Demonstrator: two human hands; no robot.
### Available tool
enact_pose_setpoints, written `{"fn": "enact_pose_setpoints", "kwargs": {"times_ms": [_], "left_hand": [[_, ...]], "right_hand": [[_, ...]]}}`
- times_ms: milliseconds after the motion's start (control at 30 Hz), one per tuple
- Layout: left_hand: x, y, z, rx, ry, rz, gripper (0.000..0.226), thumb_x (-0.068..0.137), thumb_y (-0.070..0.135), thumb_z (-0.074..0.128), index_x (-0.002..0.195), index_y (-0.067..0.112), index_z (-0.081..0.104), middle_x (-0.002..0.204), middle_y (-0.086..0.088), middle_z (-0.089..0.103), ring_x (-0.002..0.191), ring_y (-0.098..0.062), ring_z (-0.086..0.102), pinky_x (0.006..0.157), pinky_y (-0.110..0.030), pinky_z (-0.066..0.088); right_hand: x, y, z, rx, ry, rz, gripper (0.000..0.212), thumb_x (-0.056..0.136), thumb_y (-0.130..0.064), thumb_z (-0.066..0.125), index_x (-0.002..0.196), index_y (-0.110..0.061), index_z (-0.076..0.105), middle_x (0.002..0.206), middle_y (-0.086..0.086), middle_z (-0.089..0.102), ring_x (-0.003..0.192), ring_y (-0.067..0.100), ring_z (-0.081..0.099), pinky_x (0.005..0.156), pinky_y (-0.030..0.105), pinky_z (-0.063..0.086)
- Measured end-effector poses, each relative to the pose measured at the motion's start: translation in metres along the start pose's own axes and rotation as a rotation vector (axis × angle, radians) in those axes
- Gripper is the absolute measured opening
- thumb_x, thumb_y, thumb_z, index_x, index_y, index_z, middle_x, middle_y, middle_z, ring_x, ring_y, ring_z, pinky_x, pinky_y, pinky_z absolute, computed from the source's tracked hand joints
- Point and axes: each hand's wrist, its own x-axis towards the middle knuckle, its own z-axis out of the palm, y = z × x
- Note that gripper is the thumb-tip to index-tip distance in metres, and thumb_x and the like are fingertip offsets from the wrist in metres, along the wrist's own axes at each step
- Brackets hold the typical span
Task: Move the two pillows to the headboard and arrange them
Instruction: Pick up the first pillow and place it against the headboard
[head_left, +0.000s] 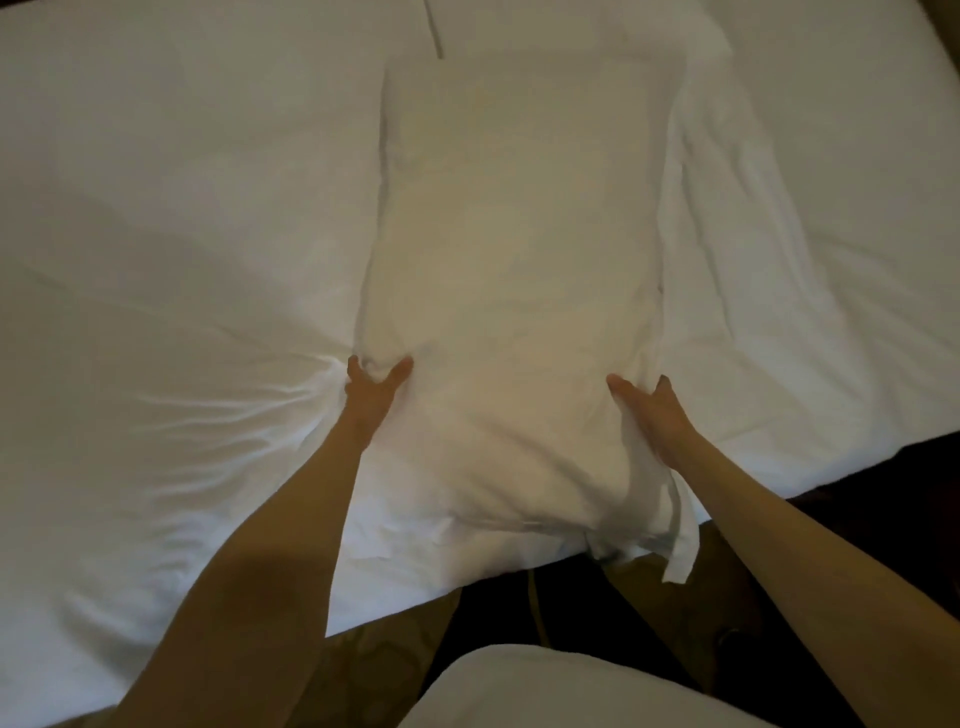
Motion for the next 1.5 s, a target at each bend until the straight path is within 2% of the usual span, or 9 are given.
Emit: {"fn": "enact_pose_setpoints", "kwargs": {"times_ms": [167,367,500,600,800,1000,1133,1367,1500], "left_hand": [[0.000,-0.002,0.004,-0.113,-0.038,0.006,0.094,0.072,0.047,0.077,0.145,0.009,0.030,0.140,-0.012,0.050,0.122,-0.029,0.053,0.105,-0.044,0.043],[-0.031,0.017,0.031,-0.208,-0.036,0.045,0.072,0.066,0.034,0.084,0.125,0.006,0.053,0.123,-0.011,0.063,0.111,-0.027,0.060,0.100,-0.041,0.046],[-0.064,0.042,0.046,-0.340,0.016,0.086,0.059,0.068,0.019,0.082,0.120,0.005,0.058,0.115,-0.012,0.067,0.104,-0.029,0.063,0.093,-0.042,0.052],[-0.095,0.078,0.066,-0.429,0.107,0.204,0.027,0.069,0.012,0.078,0.092,0.023,0.067,0.092,0.000,0.072,0.086,-0.020,0.068,0.071,-0.031,0.057],[-0.164,0.168,0.138,-0.488,0.305,0.471,0.020,0.069,0.006,0.070,0.085,0.018,0.068,0.080,0.006,0.070,0.062,0.002,0.066,0.055,-0.016,0.052],[-0.212,0.260,0.195,-0.520,0.406,0.610,0.014,0.068,0.008,0.069,0.073,0.020,0.067,0.073,0.005,0.068,0.060,0.001,0.064,0.055,-0.020,0.052],[-0.229,0.315,0.213,-0.520,0.450,0.668,0.010,0.067,0.011,0.067,0.066,0.020,0.063,0.070,0.004,0.065,0.065,-0.008,0.063,0.059,-0.025,0.048],[-0.232,0.407,0.232,-0.514,0.430,0.779,0.025,0.078,0.026,0.063,0.100,0.013,0.064,0.094,-0.001,0.069,0.087,-0.016,0.066,0.068,-0.026,0.051],[-0.228,0.456,0.234,-0.578,0.410,0.850,0.025,0.074,0.018,0.066,0.096,0.008,0.067,0.093,-0.006,0.072,0.088,-0.021,0.068,0.074,-0.033,0.056]], "right_hand": [[0.004,-0.001,-0.005,-0.022,-0.024,0.058,0.086,0.078,-0.052,0.067,0.141,-0.014,0.023,0.120,0.001,0.043,0.099,0.022,0.046,0.081,0.037,0.040],[-0.004,-0.008,-0.025,-0.078,-0.053,0.064,0.084,0.077,-0.053,0.068,0.138,0.000,0.041,0.134,0.016,0.053,0.115,0.033,0.053,0.094,0.041,0.044],[-0.012,-0.027,-0.037,-0.083,0.077,-0.088,0.061,0.081,-0.041,0.069,0.124,0.001,0.055,0.119,0.016,0.063,0.095,0.027,0.057,0.081,0.034,0.045],[-0.009,-0.053,-0.069,-0.104,0.132,-0.233,0.040,0.084,-0.037,0.063,0.107,-0.004,0.063,0.100,0.010,0.066,0.084,0.024,0.059,0.073,0.031,0.044],[0.011,-0.125,-0.172,-0.008,0.158,-0.521,0.025,0.088,-0.030,0.056,0.089,-0.007,0.065,0.087,0.007,0.068,0.080,0.024,0.064,0.071,0.035,0.052],[0.026,-0.208,-0.278,-0.003,0.191,-0.775,0.019,0.090,-0.024,0.053,0.078,-0.010,0.059,0.077,0.007,0.063,0.071,0.022,0.056,0.061,0.031,0.043],[0.035,-0.258,-0.322,0.007,0.213,-0.897,0.026,0.091,-0.025,0.055,0.083,-0.001,0.059,0.080,0.014,0.065,0.073,0.028,0.058,0.062,0.038,0.048],[0.045,-0.336,-0.379,-0.027,0.323,-1.099,0.022,0.095,-0.022,0.052,0.076,-0.011,0.048,0.066,-0.002,0.051,0.055,0.008,0.043,0.047,0.022,0.030],[0.048,-0.386,-0.405,-0.044,0.391,-1.176,0.020,0.095,-0.023,0.050,0.098,-0.006,0.062,0.084,0.004,0.063,0.071,0.018,0.055,0.054,0.022,0.035]]}}
